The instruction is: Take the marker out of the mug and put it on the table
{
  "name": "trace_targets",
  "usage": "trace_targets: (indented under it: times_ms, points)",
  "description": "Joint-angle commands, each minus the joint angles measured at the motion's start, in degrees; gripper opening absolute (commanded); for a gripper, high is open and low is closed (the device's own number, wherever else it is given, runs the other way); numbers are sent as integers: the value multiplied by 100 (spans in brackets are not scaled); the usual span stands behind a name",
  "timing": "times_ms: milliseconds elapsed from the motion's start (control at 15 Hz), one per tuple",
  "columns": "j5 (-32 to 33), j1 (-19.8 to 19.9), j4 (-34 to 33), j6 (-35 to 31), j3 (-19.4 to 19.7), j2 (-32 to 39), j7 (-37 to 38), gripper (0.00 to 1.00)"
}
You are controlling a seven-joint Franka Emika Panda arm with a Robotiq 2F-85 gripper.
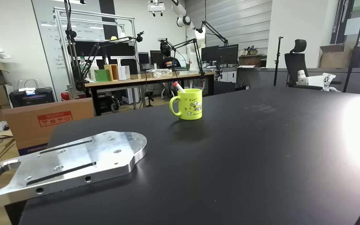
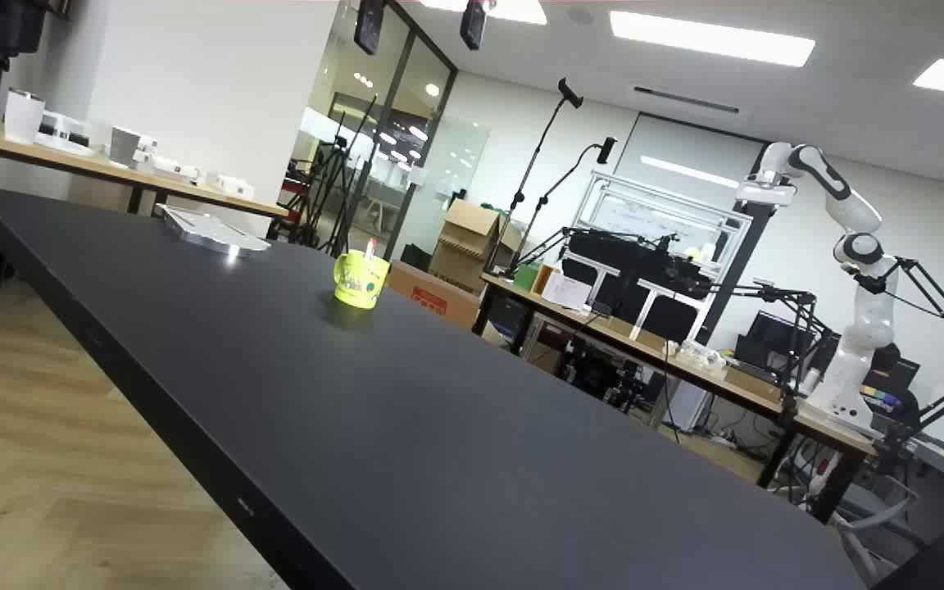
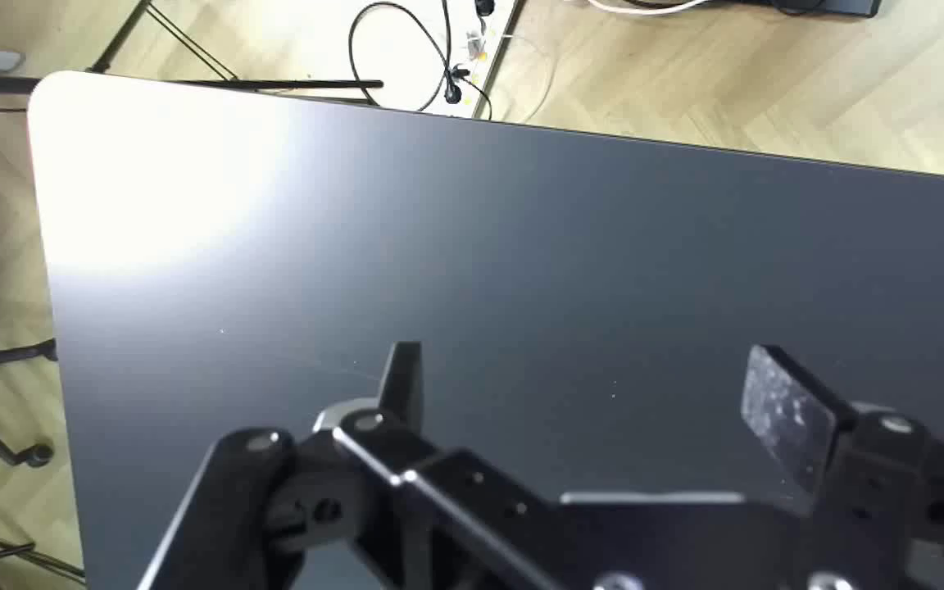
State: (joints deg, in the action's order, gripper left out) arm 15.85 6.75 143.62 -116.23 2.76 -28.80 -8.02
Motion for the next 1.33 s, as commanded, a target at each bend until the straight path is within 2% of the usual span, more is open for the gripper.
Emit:
trace_targets:
  times_ms: [0, 667, 1000, 1133, 1267]
  points:
    - [30, -71, -11, 22, 61, 0, 27, 100]
    - [30, -71, -11, 22, 61, 0, 26, 100]
    - [-183, -294, -447, -1573, 163, 890, -299, 100]
    - [-465, -509, -808, -2101, 170, 1416, -652, 100]
    - [-1013, -818, -1393, -2332, 145, 2057, -1116, 100]
